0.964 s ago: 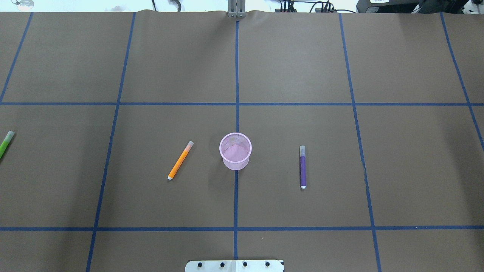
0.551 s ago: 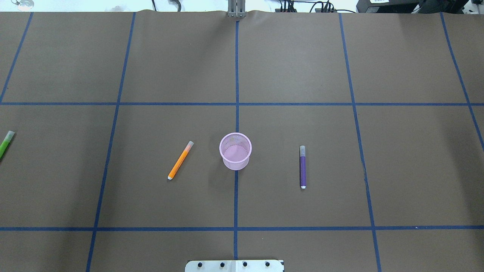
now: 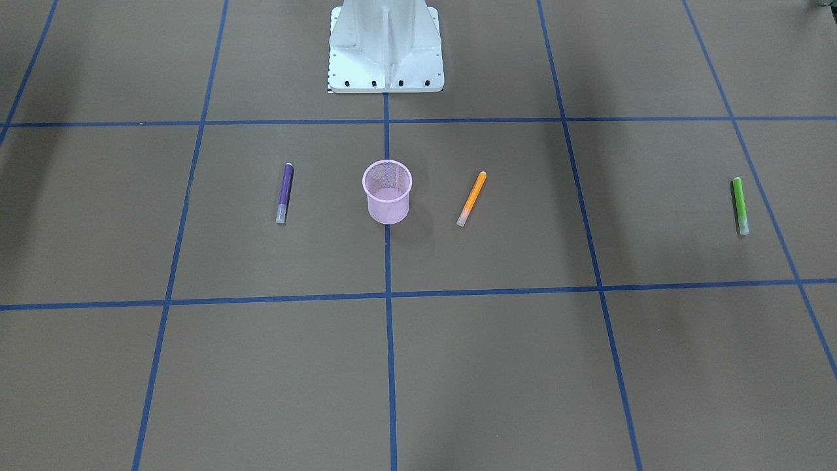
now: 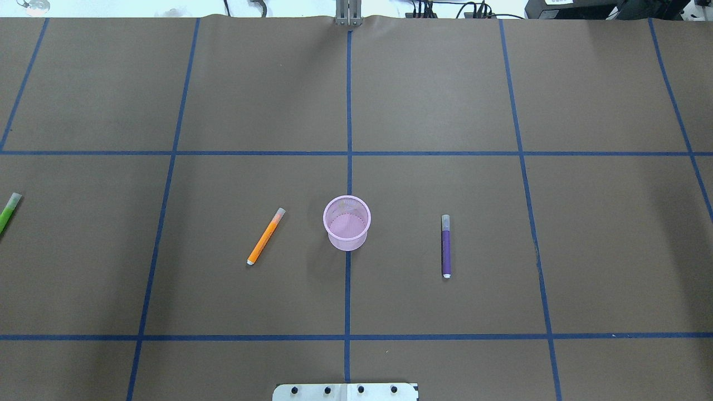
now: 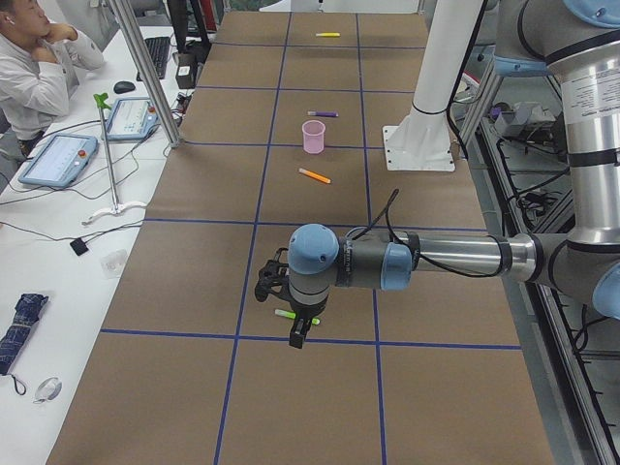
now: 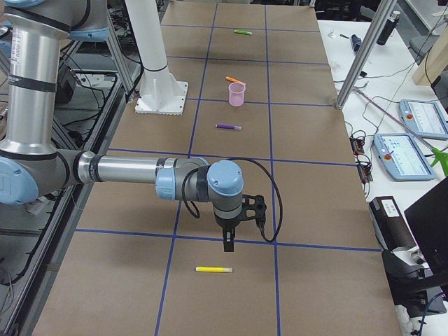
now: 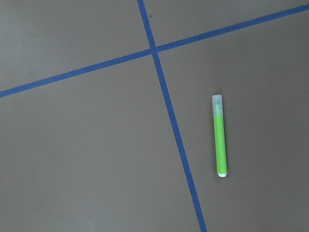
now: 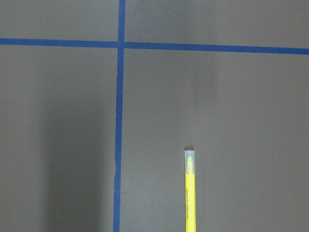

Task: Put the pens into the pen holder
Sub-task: 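Lower the right gripper onto the yellow highlighter and close on it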

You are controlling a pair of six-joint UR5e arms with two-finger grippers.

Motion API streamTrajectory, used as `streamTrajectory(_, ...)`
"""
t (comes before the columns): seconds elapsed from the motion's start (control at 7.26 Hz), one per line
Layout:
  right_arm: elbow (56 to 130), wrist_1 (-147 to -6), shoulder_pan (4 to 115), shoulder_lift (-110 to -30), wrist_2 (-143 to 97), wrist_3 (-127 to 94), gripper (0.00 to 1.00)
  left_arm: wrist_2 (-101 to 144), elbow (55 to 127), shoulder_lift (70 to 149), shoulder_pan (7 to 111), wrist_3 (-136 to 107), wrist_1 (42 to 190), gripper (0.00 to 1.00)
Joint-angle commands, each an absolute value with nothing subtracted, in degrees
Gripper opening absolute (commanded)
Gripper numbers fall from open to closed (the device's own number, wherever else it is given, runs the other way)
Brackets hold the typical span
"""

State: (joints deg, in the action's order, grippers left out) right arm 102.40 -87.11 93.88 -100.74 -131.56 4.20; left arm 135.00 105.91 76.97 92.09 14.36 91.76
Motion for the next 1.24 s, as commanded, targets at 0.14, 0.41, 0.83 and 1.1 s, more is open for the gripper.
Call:
streamTrajectory(0.14,100.0,-70.1,94.0,-100.2,-131.7,3.8,1.00,135.2,109.9,83.3,92.1,14.3,92.2,1.00)
streamTrajectory(0.41,97.7,-66.9,94.0,-101.9,-131.7,4.2,1.00,135.3,109.1,88.8,91.9,14.2,93.3,1.00)
streamTrajectory(0.83,88.6,-63.7,93.1,-102.7,-133.0,-1.8,0.99,135.3,109.4,88.9,91.8,14.3,93.6,1.00)
streamTrajectory(1.1,84.8,-62.2,90.6,-102.7,-132.9,-1.9,0.99,135.3,109.8,88.9,91.8,14.3,93.6,1.00)
